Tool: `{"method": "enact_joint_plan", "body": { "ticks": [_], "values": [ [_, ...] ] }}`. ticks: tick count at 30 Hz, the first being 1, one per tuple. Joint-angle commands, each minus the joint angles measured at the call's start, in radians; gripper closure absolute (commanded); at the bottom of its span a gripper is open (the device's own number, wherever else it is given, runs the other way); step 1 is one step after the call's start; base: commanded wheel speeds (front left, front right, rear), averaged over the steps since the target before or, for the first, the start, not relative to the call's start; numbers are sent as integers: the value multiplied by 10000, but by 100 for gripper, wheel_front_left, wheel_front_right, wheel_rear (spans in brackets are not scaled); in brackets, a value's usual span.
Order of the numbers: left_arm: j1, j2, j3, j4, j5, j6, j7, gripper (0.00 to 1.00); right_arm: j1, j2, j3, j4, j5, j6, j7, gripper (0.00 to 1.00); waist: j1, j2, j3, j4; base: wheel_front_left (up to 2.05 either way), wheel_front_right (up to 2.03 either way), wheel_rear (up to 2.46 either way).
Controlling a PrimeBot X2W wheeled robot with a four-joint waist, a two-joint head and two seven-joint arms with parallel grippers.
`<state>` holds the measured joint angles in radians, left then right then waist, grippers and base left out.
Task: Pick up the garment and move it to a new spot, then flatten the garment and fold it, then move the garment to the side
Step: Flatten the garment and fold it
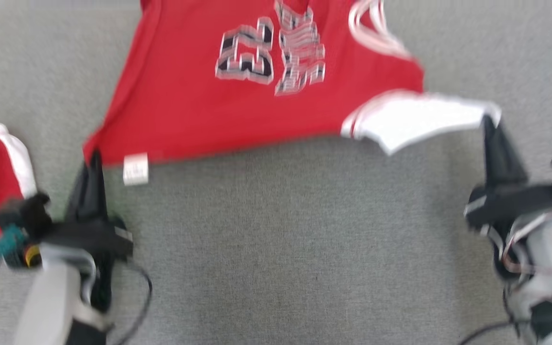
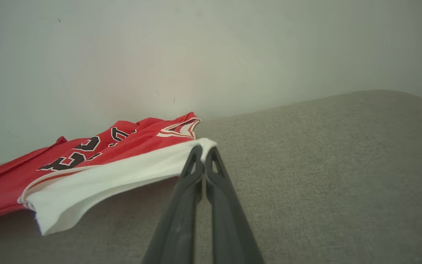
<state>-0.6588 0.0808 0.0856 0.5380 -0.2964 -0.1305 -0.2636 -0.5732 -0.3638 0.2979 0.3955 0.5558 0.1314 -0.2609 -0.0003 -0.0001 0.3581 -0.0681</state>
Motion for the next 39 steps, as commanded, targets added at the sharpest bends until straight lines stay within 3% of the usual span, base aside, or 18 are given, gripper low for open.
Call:
{"method": "enact_joint_plan", "body": {
  "ticks": [1,7,18,31,39],
  "values": [
    [495,18,88,108,172,16,-15,100,463,-6,17,-51,188,-14,-56,100,3,1,-823,-44,0,0,0],
    [1771,-128,155,261,-41,11,-15,100,2077,-201,219,6,1154,-14,-56,100,3,1,-1711,-142,0,0,0],
    [3735,-236,468,381,-158,11,-15,100,4076,-694,1507,506,2132,-16,-56,100,3,1,-2939,-285,0,0,0],
    [5716,-227,272,482,-568,11,-16,100,5724,-1065,1885,612,2635,-23,-56,100,3,1,-3576,-226,0,0,0],
    [6202,-231,222,309,-917,190,-16,100,5901,-1196,2012,383,2820,-23,-56,100,3,1,-3573,-86,0,0,0]
  ]
}}
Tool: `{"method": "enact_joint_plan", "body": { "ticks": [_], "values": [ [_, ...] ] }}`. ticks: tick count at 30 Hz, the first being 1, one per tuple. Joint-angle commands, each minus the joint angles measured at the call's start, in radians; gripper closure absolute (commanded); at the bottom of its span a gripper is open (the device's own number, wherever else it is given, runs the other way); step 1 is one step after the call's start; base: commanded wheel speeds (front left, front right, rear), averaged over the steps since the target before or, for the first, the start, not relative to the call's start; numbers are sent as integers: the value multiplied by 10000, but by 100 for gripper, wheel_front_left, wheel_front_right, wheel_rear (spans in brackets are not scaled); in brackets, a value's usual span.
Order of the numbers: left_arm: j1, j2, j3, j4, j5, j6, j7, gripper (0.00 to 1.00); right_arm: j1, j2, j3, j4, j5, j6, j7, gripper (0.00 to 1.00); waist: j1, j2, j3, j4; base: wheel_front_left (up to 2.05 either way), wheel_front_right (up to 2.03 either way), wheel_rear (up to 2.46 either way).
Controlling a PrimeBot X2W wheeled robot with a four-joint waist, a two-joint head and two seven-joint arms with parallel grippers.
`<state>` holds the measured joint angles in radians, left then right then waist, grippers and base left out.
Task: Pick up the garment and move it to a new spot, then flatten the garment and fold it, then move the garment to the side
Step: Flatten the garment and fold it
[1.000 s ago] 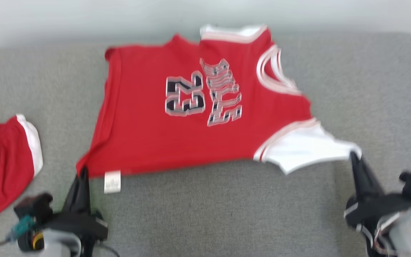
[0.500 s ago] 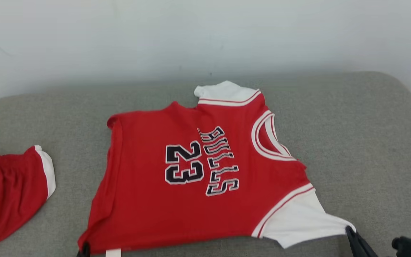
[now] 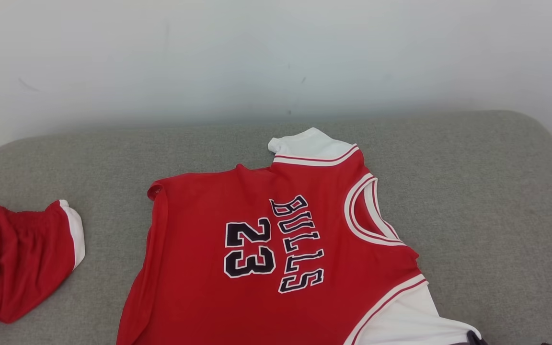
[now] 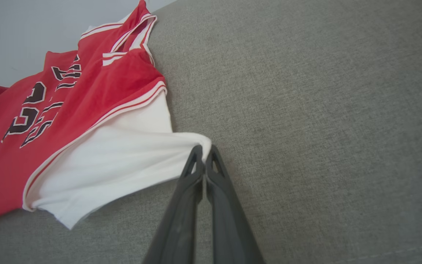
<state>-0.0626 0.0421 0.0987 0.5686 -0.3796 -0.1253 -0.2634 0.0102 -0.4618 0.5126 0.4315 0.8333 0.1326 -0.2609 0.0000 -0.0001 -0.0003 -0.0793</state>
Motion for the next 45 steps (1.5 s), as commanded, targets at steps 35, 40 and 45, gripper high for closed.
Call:
{"method": "enact_joint_plan", "body": {
  "ticks": [35,40,45],
  "values": [
    [-3314,755,-1770,-568,-2073,-44,374,100,-2617,105,-1231,-1283,-1571,-26,-55,100,0,1,911,395,0,0,0],
    [-5076,1739,-2598,-1179,-5372,-48,2316,100,-4040,-152,-1040,-1282,-1677,-26,-54,100,0,1,1288,520,0,0,0],
    [-6497,2356,-2659,-1495,-7145,-50,3745,100,-5326,-316,-793,-1168,-1741,-26,-54,100,0,1,1654,581,0,0,0]
  ]
}}
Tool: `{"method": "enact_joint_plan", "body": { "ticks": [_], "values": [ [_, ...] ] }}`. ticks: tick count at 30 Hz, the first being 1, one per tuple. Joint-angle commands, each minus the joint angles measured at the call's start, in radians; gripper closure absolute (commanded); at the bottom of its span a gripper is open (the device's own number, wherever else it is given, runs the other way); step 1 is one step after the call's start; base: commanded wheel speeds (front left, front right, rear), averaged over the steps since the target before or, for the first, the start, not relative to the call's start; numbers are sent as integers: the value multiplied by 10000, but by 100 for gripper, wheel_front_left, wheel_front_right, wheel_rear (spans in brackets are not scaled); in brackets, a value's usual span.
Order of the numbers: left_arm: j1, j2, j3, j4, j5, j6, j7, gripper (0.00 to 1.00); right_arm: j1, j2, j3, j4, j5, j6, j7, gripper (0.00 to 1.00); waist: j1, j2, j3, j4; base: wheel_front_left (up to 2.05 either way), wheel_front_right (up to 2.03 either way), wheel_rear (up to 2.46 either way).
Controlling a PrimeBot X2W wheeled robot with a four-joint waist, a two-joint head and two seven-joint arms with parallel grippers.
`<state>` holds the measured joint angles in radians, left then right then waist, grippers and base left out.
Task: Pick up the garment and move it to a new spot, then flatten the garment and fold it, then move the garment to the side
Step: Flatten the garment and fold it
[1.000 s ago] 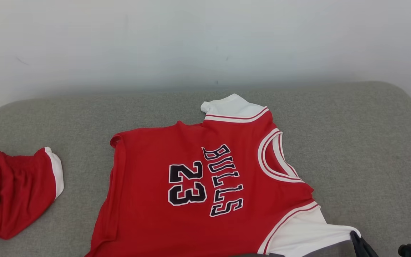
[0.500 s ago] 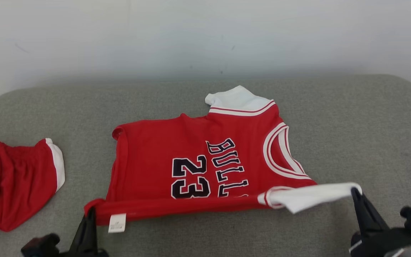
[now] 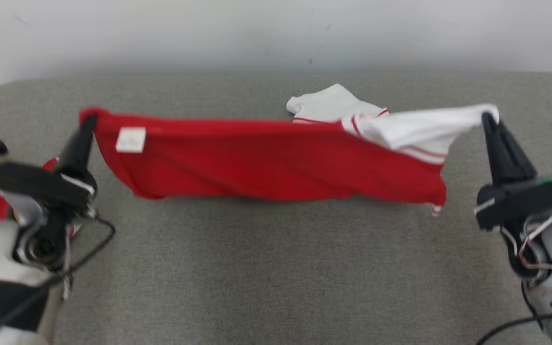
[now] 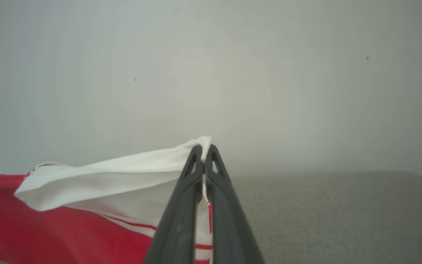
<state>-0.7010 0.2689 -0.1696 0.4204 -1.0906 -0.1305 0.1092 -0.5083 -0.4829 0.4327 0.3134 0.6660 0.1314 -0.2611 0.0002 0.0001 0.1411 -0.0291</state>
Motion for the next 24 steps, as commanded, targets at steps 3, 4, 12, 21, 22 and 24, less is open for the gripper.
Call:
{"method": "enact_joint_plan", "body": {
  "ticks": [3,4,12,21,22,24],
  "values": [
    [-1129,378,1,37,-568,1,638,100,-1177,-174,178,170,-161,-14,-52,100,-2,-1,576,86,0,0,0],
    [-1482,414,34,104,-772,1,811,100,-1543,-163,192,237,-166,-14,-52,100,-2,-1,697,82,0,0,0],
    [-4596,35,545,783,-2026,33,1592,100,-5050,-136,-169,1117,-1107,-14,-52,100,-2,-1,1888,43,0,0,0],
    [-8154,48,404,1782,-588,23,-443,100,-9554,351,-957,2961,-2904,-14,-50,100,-2,-1,3275,-16,0,0,0],
    [-8507,99,241,1896,-307,19,-674,100,-9986,420,-1070,3174,-3135,-14,-50,100,-2,-1,3395,-32,0,0,0],
    [-9180,79,10,2115,24,10,-1118,100,-10776,590,-1192,3508,-3643,-14,-50,100,-2,-1,3596,-78,0,0,0]
  ]
}}
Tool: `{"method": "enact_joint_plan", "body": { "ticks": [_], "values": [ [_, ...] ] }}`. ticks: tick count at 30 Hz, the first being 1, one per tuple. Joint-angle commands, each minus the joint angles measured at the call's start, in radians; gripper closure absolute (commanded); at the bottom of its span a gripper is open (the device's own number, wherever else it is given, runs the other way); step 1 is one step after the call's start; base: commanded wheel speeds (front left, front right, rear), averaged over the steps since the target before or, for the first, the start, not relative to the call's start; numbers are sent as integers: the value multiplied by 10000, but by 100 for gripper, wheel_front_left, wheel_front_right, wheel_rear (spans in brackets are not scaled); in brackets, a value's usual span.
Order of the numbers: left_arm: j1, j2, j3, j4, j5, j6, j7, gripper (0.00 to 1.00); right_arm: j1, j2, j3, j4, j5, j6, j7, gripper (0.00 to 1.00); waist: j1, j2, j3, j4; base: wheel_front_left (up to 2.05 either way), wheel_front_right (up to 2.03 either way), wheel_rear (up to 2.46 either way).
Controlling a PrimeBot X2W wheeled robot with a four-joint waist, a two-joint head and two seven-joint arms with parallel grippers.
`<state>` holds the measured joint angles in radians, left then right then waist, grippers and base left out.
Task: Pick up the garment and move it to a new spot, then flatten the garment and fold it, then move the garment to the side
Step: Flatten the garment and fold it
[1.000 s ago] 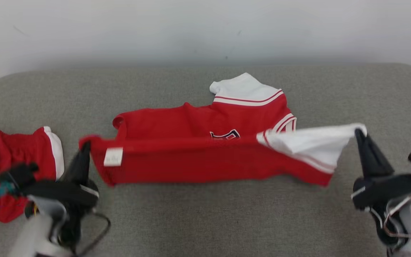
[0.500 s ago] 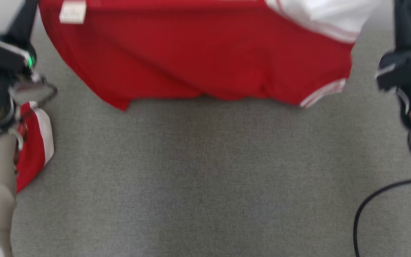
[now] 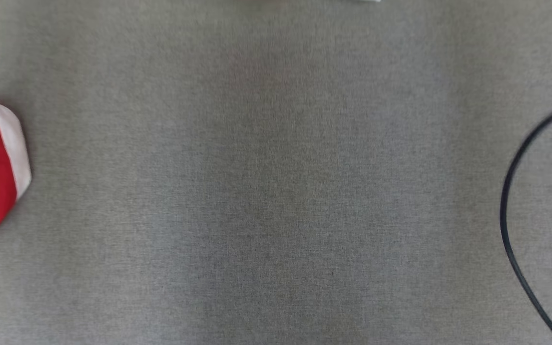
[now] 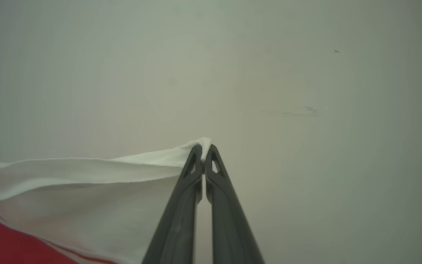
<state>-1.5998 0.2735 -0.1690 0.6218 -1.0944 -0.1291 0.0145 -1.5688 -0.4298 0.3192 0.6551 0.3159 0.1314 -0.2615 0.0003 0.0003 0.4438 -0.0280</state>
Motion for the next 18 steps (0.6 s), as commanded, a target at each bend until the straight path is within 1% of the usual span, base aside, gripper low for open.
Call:
{"method": "enact_joint_plan", "body": {
  "ticks": [1,5,8,9,11,14,18],
  "values": [
    [-479,-11,-58,227,145,-6,-383,100,-477,128,-85,241,-385,-14,-45,100,-3,-3,661,-101,0,0,0],
    [-1167,-65,-570,611,320,-10,-891,100,-1448,409,-379,760,-1045,-14,-47,100,-3,-3,950,-208,0,0,0],
    [-1424,-64,-894,666,200,-12,-1353,100,-1823,486,-817,927,-1493,-14,-47,100,-3,-3,1165,-213,0,0,0],
    [-1482,4,-1087,595,75,-11,-1756,100,-2067,512,-1281,901,-1730,-14,-47,100,-3,-3,1310,-227,0,0,0],
    [-1466,58,-1290,541,-63,-12,-2020,100,-2247,542,-1595,786,-2012,-14,-47,100,-3,-3,1518,-236,0,0,0],
    [-1211,276,-1644,583,-293,-11,-2189,100,-2019,700,-1773,735,-2109,-14,-33,100,-3,-3,1760,-280,0,0,0],
    [-712,582,-2158,557,-686,-11,-2218,100,-1447,773,-1688,853,-1535,-14,-31,100,-3,-3,1920,-356,0,0,0]
  ]
}}
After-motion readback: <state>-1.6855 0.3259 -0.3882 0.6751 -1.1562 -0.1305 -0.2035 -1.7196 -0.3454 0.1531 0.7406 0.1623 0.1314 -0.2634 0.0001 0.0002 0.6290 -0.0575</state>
